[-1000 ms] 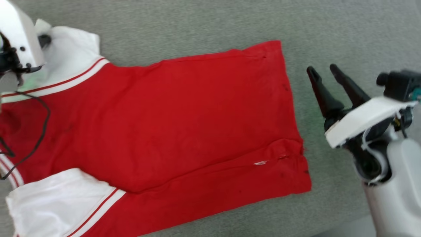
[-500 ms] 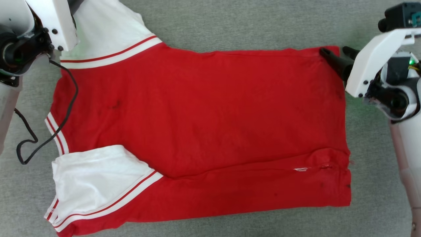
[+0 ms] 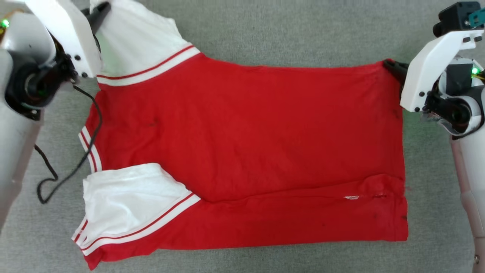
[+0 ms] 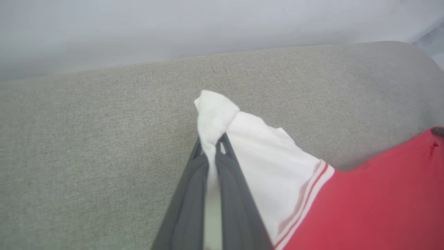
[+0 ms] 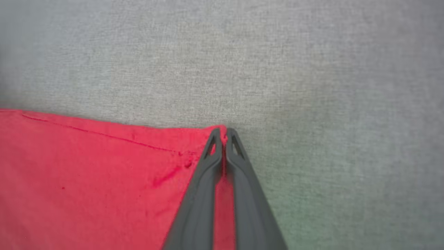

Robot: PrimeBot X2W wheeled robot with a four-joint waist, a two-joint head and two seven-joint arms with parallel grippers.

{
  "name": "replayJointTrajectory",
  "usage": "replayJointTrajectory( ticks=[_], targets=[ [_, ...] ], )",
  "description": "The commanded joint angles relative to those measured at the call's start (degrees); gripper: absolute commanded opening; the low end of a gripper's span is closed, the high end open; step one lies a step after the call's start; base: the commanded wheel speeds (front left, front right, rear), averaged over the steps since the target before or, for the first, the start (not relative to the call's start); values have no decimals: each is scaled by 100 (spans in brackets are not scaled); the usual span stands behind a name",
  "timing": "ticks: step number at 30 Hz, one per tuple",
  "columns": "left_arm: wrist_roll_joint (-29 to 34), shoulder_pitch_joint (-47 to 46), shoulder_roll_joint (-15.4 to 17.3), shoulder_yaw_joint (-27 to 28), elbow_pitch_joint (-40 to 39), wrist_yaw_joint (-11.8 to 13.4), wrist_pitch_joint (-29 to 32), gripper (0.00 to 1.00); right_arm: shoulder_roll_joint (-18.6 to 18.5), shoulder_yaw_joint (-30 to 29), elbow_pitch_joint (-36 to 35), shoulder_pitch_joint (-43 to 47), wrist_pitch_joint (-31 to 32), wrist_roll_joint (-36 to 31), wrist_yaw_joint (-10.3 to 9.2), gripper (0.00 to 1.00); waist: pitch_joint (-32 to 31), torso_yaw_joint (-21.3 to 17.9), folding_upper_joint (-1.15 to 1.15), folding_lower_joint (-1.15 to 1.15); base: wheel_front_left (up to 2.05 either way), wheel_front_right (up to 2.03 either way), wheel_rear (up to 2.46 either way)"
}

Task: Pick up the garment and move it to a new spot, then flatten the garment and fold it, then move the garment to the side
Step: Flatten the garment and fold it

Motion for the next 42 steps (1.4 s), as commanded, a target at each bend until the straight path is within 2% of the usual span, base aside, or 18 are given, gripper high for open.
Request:
replayJointTrajectory(
  ticks=[1,4,10,15,21,22,23,24,31,34,37,42],
  targets=[
    [-36,176,-30,62,7,10,-170,0,-22,-60,-150,138,-155,-11,-1,0,-290,61,0,0,0,0,0],
    [-118,583,-23,139,-11,51,-456,0,-64,-154,-414,446,-341,23,-1,0,-662,100,0,0,0,0,0],
    [-223,1797,132,204,-303,318,-951,0,-120,-375,-1039,1423,-577,124,-1,0,-1359,201,0,0,0,0,0],
    [-519,3019,90,254,-687,582,-1269,0,-52,-605,-1455,2437,-665,210,-1,0,-1781,305,0,0,0,0,0],
    [-899,4479,-33,206,-932,914,-1494,0,117,-862,-1597,3637,-833,263,-2,0,-2121,383,0,0,0,0,0],
    [-949,4676,-85,175,-924,939,-1514,4,180,-887,-1557,3833,-855,283,-2,36,-2155,387,0,0,0,0,0],
    [-988,4838,-158,133,-919,963,-1545,49,230,-908,-1539,4015,-901,286,-1,100,-2166,395,0,0,0,0,0],
    [-1050,4951,-285,136,-907,965,-1648,100,279,-936,-1531,4165,-974,286,-1,100,-2180,408,0,0,0,0,0],
    [-795,5385,-781,90,-633,1115,-2565,100,539,-1128,-1597,4884,-1523,363,0,100,-2408,442,0,0,0,0,0],
    [-628,5412,-802,59,-681,1110,-2830,100,490,-1148,-1751,4962,-1626,370,-1,100,-2520,421,0,0,0,0,0],
    [-351,5426,-836,75,-864,1212,-3266,100,408,-1173,-2040,5027,-1637,365,-1,100,-2697,382,0,0,0,0,0],
    [107,5404,-794,142,-1241,1432,-3934,100,189,-1291,-2306,4966,-1264,289,-1,100,-2926,370,0,0,0,0,0]
  ],
)
